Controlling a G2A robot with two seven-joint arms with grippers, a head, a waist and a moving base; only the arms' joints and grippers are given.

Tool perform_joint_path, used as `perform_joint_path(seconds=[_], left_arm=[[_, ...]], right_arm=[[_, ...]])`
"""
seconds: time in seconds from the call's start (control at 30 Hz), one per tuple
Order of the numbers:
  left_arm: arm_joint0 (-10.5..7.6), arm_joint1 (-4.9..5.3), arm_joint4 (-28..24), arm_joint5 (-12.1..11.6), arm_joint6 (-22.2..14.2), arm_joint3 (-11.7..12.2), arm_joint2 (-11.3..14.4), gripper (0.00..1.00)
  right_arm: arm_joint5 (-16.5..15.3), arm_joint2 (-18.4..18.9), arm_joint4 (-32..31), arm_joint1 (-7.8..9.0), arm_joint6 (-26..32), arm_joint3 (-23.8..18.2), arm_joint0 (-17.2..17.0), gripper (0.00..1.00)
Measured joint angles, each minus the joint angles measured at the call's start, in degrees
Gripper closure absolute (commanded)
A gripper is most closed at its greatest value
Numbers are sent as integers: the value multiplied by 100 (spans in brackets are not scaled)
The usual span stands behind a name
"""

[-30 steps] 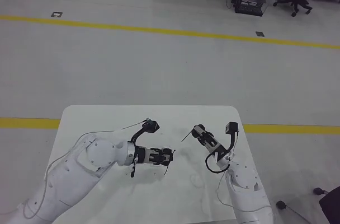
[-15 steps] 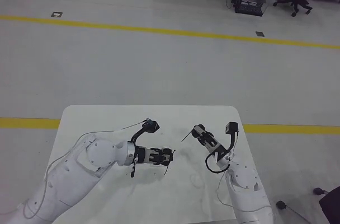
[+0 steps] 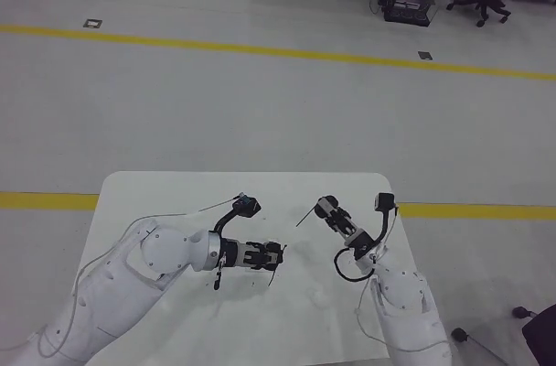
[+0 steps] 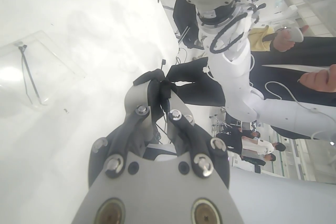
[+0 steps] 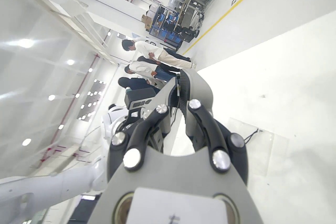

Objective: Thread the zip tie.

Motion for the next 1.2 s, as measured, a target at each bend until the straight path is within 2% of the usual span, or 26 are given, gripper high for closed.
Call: perform_joint_path(seconds=[0.17, 0.3, 0.73, 0.83, 1.03, 1.2], left_arm=[[0, 0, 0, 0, 0, 0, 0, 100], [0, 0, 0, 0, 0, 0, 0, 100], [0, 0, 0, 0, 0, 0, 0, 100], [0, 0, 0, 0, 0, 0, 0, 100], [0, 0, 0, 0, 0, 0, 0, 100], [0, 0, 0, 0, 0, 0, 0, 100]], right_arm=[[0, -246, -1118, 118, -598, -522, -162, 100], [0, -504, -1416, 245, -995, -676, -230, 100], [1, -503, -1410, 248, -999, -670, -229, 100], [2, -454, -1375, 251, -1147, -626, -266, 100], [0, -194, -1068, 329, -1524, -608, -451, 100], [0, 39, -524, 438, -1689, -687, -608, 100]])
